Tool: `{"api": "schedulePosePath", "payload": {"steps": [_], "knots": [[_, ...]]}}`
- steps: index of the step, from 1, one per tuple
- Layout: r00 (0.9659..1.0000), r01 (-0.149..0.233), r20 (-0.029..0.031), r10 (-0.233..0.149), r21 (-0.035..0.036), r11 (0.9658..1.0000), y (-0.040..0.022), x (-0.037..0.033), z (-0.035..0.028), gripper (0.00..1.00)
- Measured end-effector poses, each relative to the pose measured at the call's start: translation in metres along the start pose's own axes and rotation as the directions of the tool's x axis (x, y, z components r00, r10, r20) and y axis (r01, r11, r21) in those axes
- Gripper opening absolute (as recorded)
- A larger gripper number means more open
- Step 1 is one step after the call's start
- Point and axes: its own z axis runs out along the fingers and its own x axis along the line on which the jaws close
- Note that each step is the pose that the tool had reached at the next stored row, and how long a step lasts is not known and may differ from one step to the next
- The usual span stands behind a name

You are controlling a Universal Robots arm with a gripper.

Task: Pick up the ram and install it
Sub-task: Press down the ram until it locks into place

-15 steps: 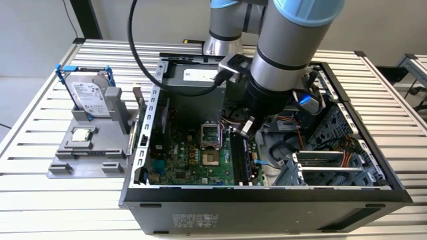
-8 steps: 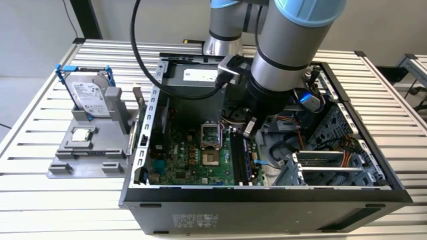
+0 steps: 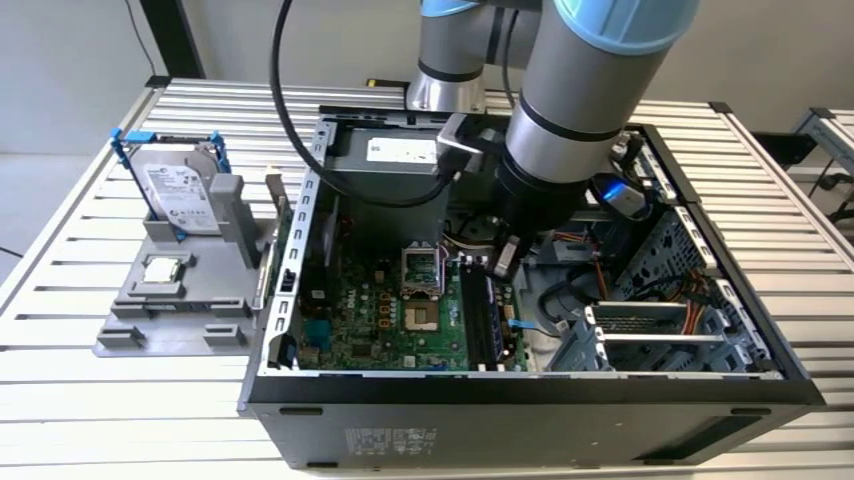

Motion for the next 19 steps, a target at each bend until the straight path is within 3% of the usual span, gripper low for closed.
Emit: {"api": "schedulePosePath", "payload": {"steps": [5, 9, 14, 19], "knots": [[0.9987, 0.051, -0.0016, -0.051, -0.0022, 0.9987, -0.0025, -0.0012, 0.0003, 0.0], [0.9906, 0.137, -0.0028, -0.137, -0.0013, 0.9906, -0.0026, -0.0012, 0.0018, 0.0], [0.9742, 0.226, -0.003, -0.226, 0.0034, 0.9742, -0.0027, -0.001, 0.004, 0.0], [0.9509, 0.31, -0.0029, -0.31, 0.0116, 0.9508, -0.0029, -0.0008, 0.0072, 0.0]]}}
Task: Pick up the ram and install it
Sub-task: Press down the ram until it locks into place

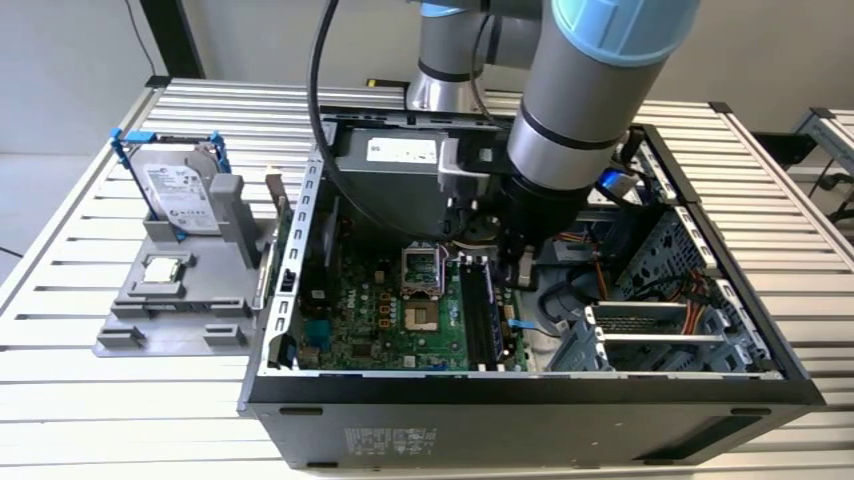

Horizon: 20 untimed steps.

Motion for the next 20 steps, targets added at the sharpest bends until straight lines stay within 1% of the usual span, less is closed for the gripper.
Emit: {"api": "schedulePosePath", "payload": {"steps": [3, 5, 7, 14, 16, 19, 20], "knots": [[0.9992, 0.04, -0.0001, -0.04, 0.0007, 0.9992, 0.0003, 0.0004, 0.0044, 0.0], [0.9986, 0.053, 0.0, -0.053, 0.0002, 0.9986, 0.0014, 0.0008, 0.0081, 0.0], [0.9981, 0.061, 0.0001, -0.061, -0.0002, 0.9981, 0.0022, 0.0013, 0.0117, 0.0], [0.9964, 0.085, 0.0, -0.085, -0.0019, 0.9964, 0.002, 0.0028, 0.0244, 0.0], [0.9958, 0.092, -0.0003, -0.092, -0.0024, 0.9958, 0.002, 0.0031, 0.0279, 0.0], [0.9953, 0.097, -0.0024, -0.097, -0.0031, 0.9953, 0.0019, 0.0037, 0.0326, 0.0], [0.9953, 0.097, -0.0018, -0.097, -0.0031, 0.9953, 0.0019, 0.0038, 0.0346, 0.0]]}}
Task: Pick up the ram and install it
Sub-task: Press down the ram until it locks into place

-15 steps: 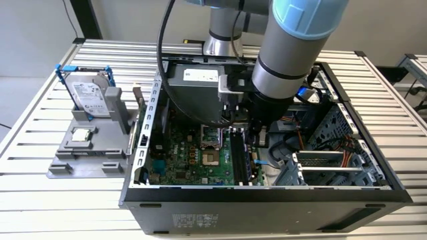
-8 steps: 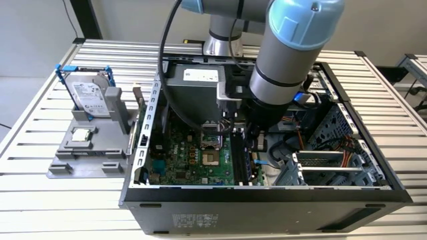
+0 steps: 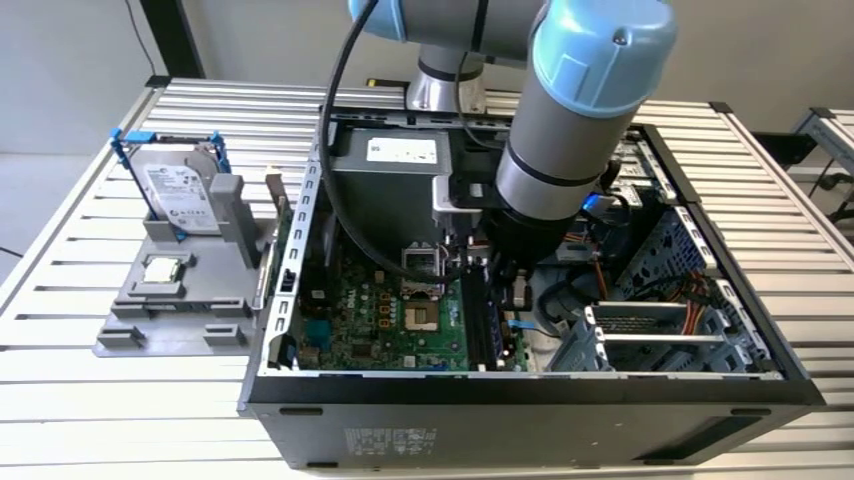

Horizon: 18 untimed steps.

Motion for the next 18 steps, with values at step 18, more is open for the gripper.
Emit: {"api": "schedulePosePath", "payload": {"steps": [18], "knots": [[1.0, 0.0, 0.0017, 0.0, 0.0003, 1.0, 0.0007, -0.0046, -0.0583, 0.0]]}}
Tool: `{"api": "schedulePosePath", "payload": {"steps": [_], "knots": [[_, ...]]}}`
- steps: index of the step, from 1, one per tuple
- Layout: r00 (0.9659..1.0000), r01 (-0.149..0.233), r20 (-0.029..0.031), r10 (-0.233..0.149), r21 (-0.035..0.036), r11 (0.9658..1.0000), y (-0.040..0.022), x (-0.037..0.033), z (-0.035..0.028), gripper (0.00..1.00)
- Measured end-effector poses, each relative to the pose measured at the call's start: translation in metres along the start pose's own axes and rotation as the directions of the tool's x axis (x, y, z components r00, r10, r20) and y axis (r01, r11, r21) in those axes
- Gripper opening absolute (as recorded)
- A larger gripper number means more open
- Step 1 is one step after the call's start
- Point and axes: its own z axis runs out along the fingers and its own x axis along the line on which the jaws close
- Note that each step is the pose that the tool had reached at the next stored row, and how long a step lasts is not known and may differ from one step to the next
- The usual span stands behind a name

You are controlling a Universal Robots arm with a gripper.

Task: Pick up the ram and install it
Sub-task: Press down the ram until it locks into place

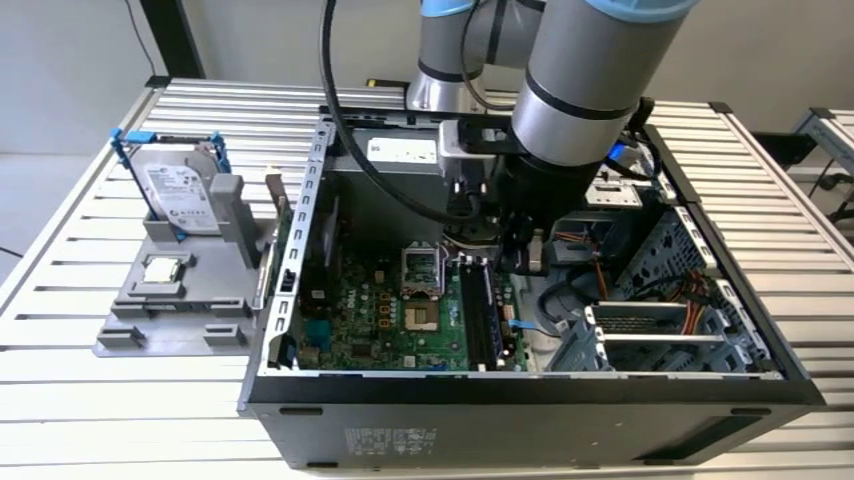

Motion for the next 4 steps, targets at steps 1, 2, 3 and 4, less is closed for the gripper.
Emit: {"api": "schedulePosePath", "payload": {"steps": [1, 2, 3, 4], "knots": [[1.0, 0.0, 0.0, 0.0, 0.0, 1.0, 0.0, 0.0, 0.0, 0.0], [1.0, 0.0, -0.0001, 0.0, 0.0, 1.0, 0.0, 0.0, 0.0, 0.0], [1.0, 0.0, -0.0001, 0.0, 0.0, 1.0, 0.0, 0.0, 0.0, 0.0], [1.0, 0.0, -0.0002, 0.0, 0.0, 1.0, 0.0, 0.0, -0.0001, 0.0]]}}
